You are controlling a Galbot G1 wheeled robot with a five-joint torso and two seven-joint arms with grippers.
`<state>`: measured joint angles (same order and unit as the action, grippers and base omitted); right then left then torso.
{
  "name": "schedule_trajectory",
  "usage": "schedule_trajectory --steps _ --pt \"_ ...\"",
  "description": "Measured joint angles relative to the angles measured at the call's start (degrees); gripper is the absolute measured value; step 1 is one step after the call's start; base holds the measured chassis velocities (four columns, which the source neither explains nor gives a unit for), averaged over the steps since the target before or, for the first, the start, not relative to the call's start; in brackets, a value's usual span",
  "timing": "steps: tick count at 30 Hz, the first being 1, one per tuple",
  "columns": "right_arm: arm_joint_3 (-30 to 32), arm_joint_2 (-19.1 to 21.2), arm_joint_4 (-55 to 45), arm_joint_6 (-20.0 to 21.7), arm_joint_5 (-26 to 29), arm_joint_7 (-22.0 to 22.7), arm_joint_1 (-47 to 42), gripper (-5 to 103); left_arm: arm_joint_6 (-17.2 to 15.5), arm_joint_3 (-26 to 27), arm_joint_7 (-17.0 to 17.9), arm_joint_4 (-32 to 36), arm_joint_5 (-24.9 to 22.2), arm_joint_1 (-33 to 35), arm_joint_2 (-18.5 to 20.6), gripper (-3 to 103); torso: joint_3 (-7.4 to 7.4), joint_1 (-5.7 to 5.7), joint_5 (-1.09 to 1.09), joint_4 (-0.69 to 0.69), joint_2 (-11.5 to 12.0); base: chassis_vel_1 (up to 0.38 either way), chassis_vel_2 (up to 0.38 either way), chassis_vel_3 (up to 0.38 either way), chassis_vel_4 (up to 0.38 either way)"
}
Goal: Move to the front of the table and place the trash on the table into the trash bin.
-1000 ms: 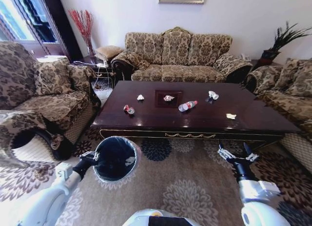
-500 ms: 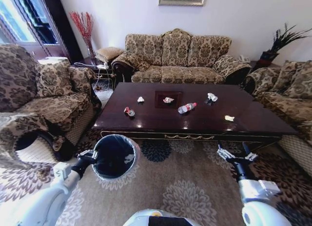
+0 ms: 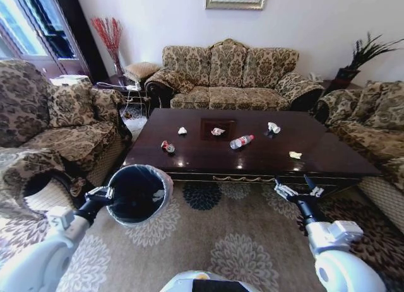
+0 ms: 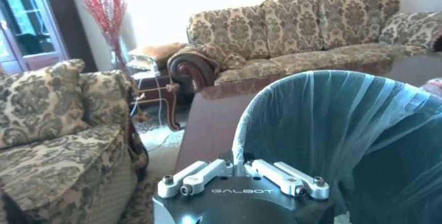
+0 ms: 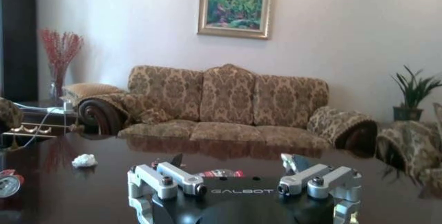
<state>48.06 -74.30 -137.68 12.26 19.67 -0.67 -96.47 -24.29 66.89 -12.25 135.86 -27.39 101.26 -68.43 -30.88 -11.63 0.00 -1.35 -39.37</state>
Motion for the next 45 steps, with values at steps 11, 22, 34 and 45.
schedule_trajectory --steps 11,22,34,45 --pt "-1.4 2.9 -0.25 -0.35 2.01 -0.8 0.67 100 0.6 -4.45 3.46 -0.51 -3.99 -1.95 -0.84 2 -1.54 -1.21 0.0 0.03 -2.74 0.0 0.0 0.0 0.0" --pt "-1.41 2.33 -0.32 -0.23 3.15 -0.63 1.1 100 1.98 -6.16 6.0 -0.96 -6.37 -2.78 -1.05 2 -3.2 -2.39 0.0 0.02 -5.58 0.0 0.0 0.0 0.0" --pt "-1.45 2.01 0.06 -0.33 2.23 -0.69 0.97 100 -0.31 -5.45 4.34 -1.05 -4.18 -2.4 -0.44 2 -4.83 -3.66 -0.01 0.02 -8.49 0.0 0.0 0.0 0.0" --pt "-1.27 1.63 0.57 -0.63 1.49 -0.9 0.74 100 -2.39 -4.83 3.02 -0.85 -2.94 -2.1 -0.05 2 -6.44 -4.99 -0.01 0.02 -11.43 0.0 0.0 0.0 0.0"
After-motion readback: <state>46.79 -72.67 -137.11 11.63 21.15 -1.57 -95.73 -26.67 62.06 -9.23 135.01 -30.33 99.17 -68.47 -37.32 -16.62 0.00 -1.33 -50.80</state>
